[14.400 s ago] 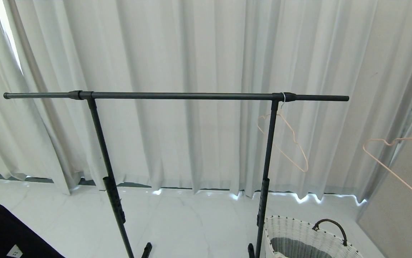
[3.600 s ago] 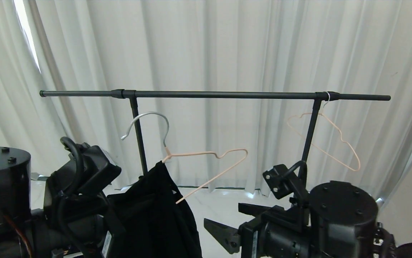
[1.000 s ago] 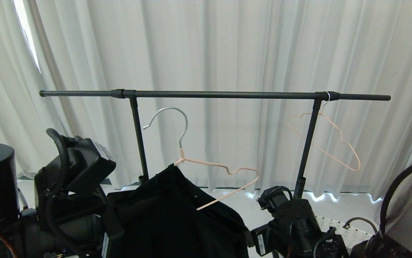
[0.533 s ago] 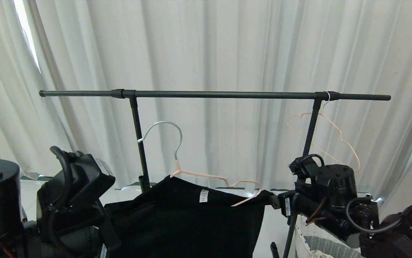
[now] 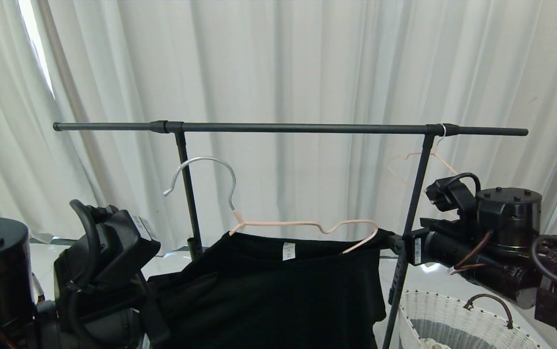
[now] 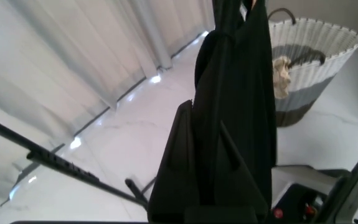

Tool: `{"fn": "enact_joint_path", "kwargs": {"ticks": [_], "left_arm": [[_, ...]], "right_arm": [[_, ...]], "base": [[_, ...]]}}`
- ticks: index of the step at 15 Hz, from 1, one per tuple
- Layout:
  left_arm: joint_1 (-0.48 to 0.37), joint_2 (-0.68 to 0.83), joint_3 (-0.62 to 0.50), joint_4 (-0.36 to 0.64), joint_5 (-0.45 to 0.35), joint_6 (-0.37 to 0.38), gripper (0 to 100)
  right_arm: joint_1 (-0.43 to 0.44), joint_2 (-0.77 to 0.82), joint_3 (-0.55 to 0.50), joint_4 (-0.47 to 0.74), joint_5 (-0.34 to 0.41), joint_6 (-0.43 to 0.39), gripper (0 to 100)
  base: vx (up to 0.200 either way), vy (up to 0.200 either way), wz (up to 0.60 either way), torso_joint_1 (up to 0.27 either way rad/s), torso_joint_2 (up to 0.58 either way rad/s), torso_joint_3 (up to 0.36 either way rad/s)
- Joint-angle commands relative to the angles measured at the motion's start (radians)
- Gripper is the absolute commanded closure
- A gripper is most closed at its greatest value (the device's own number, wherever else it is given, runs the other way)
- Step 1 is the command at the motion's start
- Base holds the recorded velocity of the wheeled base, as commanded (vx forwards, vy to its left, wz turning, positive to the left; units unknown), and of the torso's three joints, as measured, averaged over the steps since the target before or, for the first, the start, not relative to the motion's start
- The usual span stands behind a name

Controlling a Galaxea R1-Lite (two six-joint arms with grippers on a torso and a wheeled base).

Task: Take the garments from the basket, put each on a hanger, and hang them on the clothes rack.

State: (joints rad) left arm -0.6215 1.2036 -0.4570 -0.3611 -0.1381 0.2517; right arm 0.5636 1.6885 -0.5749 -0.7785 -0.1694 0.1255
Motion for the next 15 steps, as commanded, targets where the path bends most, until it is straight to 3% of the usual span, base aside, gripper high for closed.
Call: {"fn": "enact_joint_path", "kwargs": {"ticks": [1, 4, 7, 10, 12, 15], "left_arm": [[-0.001, -0.021, 0.001, -0.002, 0.0, 0.0, 100], [-0.001, -0.039, 0.041, -0.004, 0.002, 0.004, 100], [0.0, 0.014, 0.069, -0.004, 0.003, 0.009, 100], [0.005, 0.097, 0.064, -0.016, 0.005, 0.009, 100], [0.006, 0.183, 0.067, -0.164, 0.005, 0.001, 100], [0.002, 0.197, 0.077, -0.217, 0.005, 0.001, 100]], "right_arm": [[-0.045, 0.008, -0.006, 0.001, 0.005, -0.012, 0], [-0.062, 0.01, -0.01, 0.001, 0.008, -0.03, 0], [-0.041, -0.053, -0.033, 0.033, 0.079, -0.046, 0], [-0.039, -0.156, -0.082, 0.193, 0.171, -0.086, 0], [-0.037, -0.245, -0.129, 0.352, 0.234, -0.126, 0], [-0.067, -0.302, -0.189, 0.524, 0.333, -0.221, 0]], "base": [[0.0, 0.0, 0.0, 0.0, 0.0, 0.0], [0.0, 0.0, 0.0, 0.0, 0.0, 0.0], [0.0, 0.0, 0.0, 0.0, 0.0, 0.0], [0.0, 0.0, 0.0, 0.0, 0.0, 0.0], [0.0, 0.0, 0.0, 0.0, 0.0, 0.0], [0.0, 0.0, 0.0, 0.0, 0.0, 0.0]]}}
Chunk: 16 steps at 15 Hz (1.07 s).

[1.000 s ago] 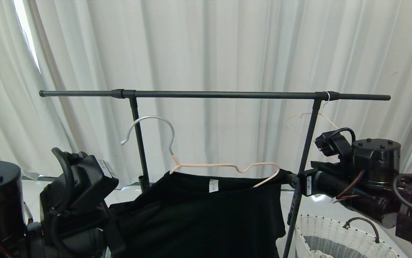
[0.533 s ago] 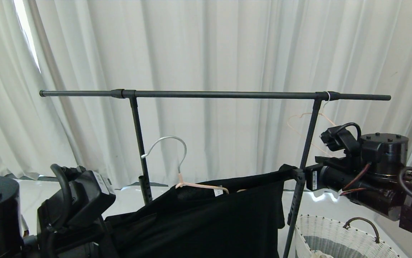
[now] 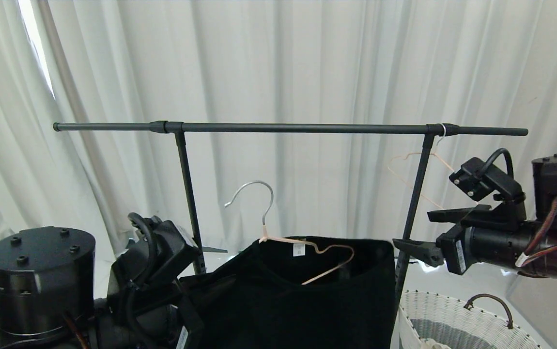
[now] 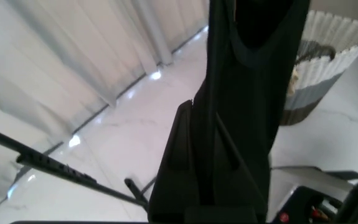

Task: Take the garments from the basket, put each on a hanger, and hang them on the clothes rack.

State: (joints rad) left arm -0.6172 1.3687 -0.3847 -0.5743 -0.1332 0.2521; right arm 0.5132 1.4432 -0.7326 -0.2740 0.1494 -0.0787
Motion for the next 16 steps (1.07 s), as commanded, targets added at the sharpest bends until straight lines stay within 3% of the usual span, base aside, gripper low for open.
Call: {"fn": "enact_joint_path", "kwargs": {"ticks": [1, 4, 6, 8, 9, 12, 16], "left_arm": [[-0.002, 0.03, 0.009, -0.004, 0.0, 0.001, 100], [-0.01, -0.007, 0.032, -0.006, -0.002, 0.001, 100], [-0.041, -0.036, 0.044, -0.006, -0.002, 0.001, 100], [-0.098, -0.062, 0.055, -0.006, -0.002, 0.001, 100], [-0.122, -0.062, 0.053, -0.006, -0.002, 0.001, 100], [-0.194, -0.06, 0.056, -0.036, -0.002, 0.009, 100], [-0.259, -0.06, 0.055, -0.036, -0.002, 0.01, 100]], "right_arm": [[-0.021, -0.058, -0.038, 0.032, 0.022, -0.024, 0], [-0.022, -0.055, -0.057, 0.095, 0.072, -0.087, 0], [-0.007, -0.053, -0.054, 0.133, 0.142, -0.19, 0], [0.088, -0.052, -0.061, 0.207, 0.225, -0.291, 0], [0.145, -0.047, -0.062, 0.226, 0.242, -0.3, 0], [0.278, 0.008, -0.074, 0.234, 0.243, -0.312, 0], [0.338, 0.08, -0.105, 0.233, 0.239, -0.362, 0]], "base": [[0.0, 0.0, 0.0, 0.0, 0.0, 0.0], [0.0, 0.0, 0.0, 0.0, 0.0, 0.0], [0.0, 0.0, 0.0, 0.0, 0.0, 0.0], [0.0, 0.0, 0.0, 0.0, 0.0, 0.0], [0.0, 0.0, 0.0, 0.0, 0.0, 0.0], [0.0, 0.0, 0.0, 0.0, 0.0, 0.0], [0.0, 0.0, 0.0, 0.0, 0.0, 0.0]]}}
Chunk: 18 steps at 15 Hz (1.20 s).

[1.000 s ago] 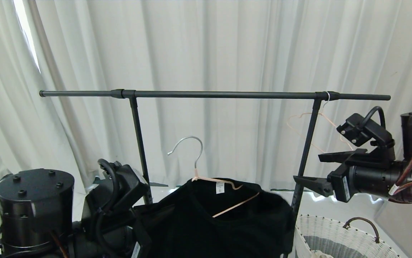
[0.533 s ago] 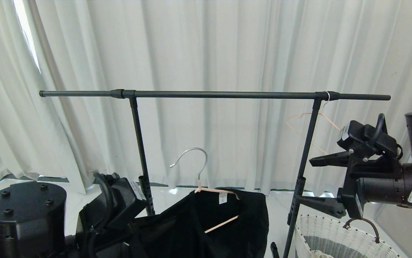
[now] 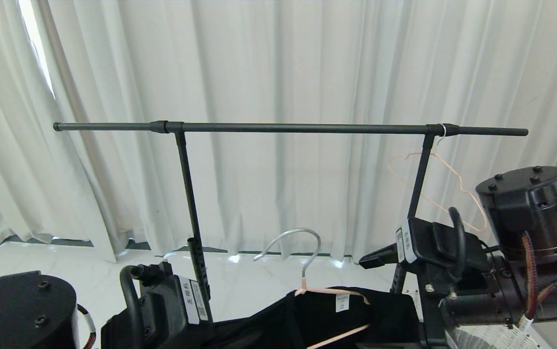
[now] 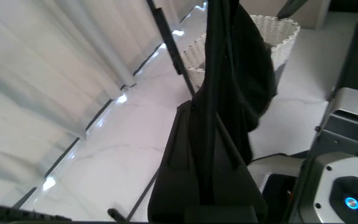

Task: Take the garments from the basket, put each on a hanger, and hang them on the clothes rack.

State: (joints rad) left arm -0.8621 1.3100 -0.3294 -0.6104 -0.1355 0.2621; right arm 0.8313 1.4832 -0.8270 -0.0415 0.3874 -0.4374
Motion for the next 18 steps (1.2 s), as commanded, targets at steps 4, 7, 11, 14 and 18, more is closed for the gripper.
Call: {"fn": "enact_joint_path", "kwargs": {"ticks": [4, 7, 11, 14, 18], "left_arm": [[-0.051, -0.002, -0.005, -0.002, -0.001, 0.002, 100], [-0.061, 0.002, 0.0, -0.031, -0.001, 0.026, 100], [-0.061, 0.003, -0.002, -0.032, -0.001, 0.029, 100], [-0.063, 0.003, -0.002, -0.032, -0.001, 0.031, 100], [-0.064, 0.006, -0.002, -0.032, -0.001, 0.031, 100]], "right_arm": [[0.037, 0.072, -0.012, 0.005, -0.002, 0.002, 0], [0.028, 0.095, -0.007, 0.009, -0.015, 0.002, 0], [0.025, 0.103, -0.009, 0.012, -0.038, 0.0, 0], [0.025, 0.103, -0.009, 0.009, -0.038, 0.0, 0], [0.045, 0.101, -0.007, 0.005, -0.05, -0.001, 0]], "base": [[0.0, 0.0, 0.0, 0.0, 0.0, 0.0], [0.0, 0.0, 0.0, 0.0, 0.0, 0.0], [0.0, 0.0, 0.0, 0.0, 0.0, 0.0], [0.0, 0.0, 0.0, 0.0, 0.0, 0.0], [0.0, 0.0, 0.0, 0.0, 0.0, 0.0]]}}
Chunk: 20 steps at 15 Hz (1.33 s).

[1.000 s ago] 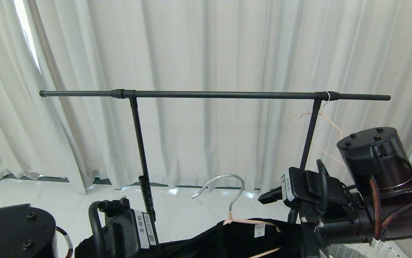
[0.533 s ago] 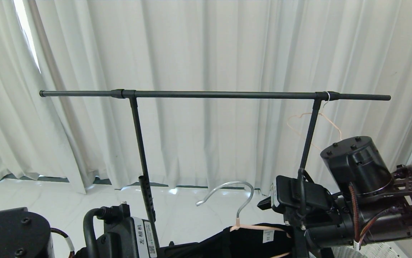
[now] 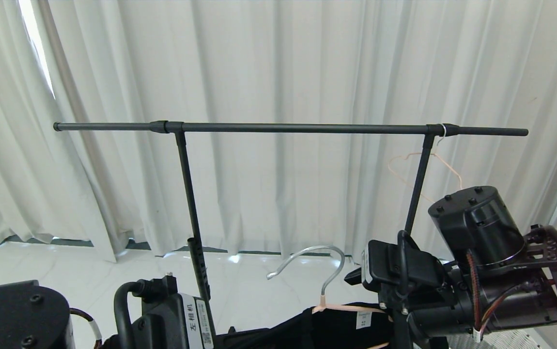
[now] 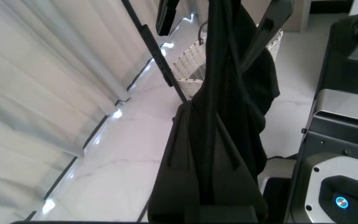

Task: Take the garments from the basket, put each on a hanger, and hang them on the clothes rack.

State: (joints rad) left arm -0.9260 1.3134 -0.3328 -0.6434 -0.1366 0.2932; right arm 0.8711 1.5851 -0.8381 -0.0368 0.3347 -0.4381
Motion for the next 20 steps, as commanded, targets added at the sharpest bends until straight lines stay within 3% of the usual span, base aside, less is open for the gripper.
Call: {"fn": "enact_joint_path", "kwargs": {"ticks": [1, 4, 5, 16, 17, 20], "left_arm": [[-0.002, 0.004, 0.001, -0.001, 0.0, 0.0, 100], [-0.011, 0.004, 0.001, -0.001, 0.0, 0.0, 100], [-0.011, 0.004, 0.001, -0.001, 0.0, 0.0, 100], [-0.011, 0.006, 0.001, -0.001, 0.006, 0.018, 100], [-0.011, 0.007, 0.003, -0.001, 0.006, 0.023, 0], [-0.011, 0.007, 0.003, -0.001, 0.006, 0.021, 0]], "right_arm": [[0.005, -0.002, 0.008, 0.0, -0.016, -0.001, 0], [0.002, -0.007, 0.011, 0.0, -0.014, -0.001, 0], [0.002, -0.008, 0.011, 0.0, -0.016, -0.001, 100], [0.003, -0.037, 0.036, -0.005, -0.031, -0.031, 100], [0.005, -0.045, 0.036, -0.005, -0.048, -0.041, 100], [0.003, -0.065, 0.04, -0.005, -0.057, -0.065, 100]], "base": [[0.0, 0.0, 0.0, 0.0, 0.0, 0.0], [0.0, 0.0, 0.0, 0.0, 0.0, 0.0], [0.0, 0.0, 0.0, 0.0, 0.0, 0.0], [0.0, 0.0, 0.0, 0.0, 0.0, 0.0], [0.0, 0.0, 0.0, 0.0, 0.0, 0.0], [0.0, 0.0, 0.0, 0.0, 0.0, 0.0]]}}
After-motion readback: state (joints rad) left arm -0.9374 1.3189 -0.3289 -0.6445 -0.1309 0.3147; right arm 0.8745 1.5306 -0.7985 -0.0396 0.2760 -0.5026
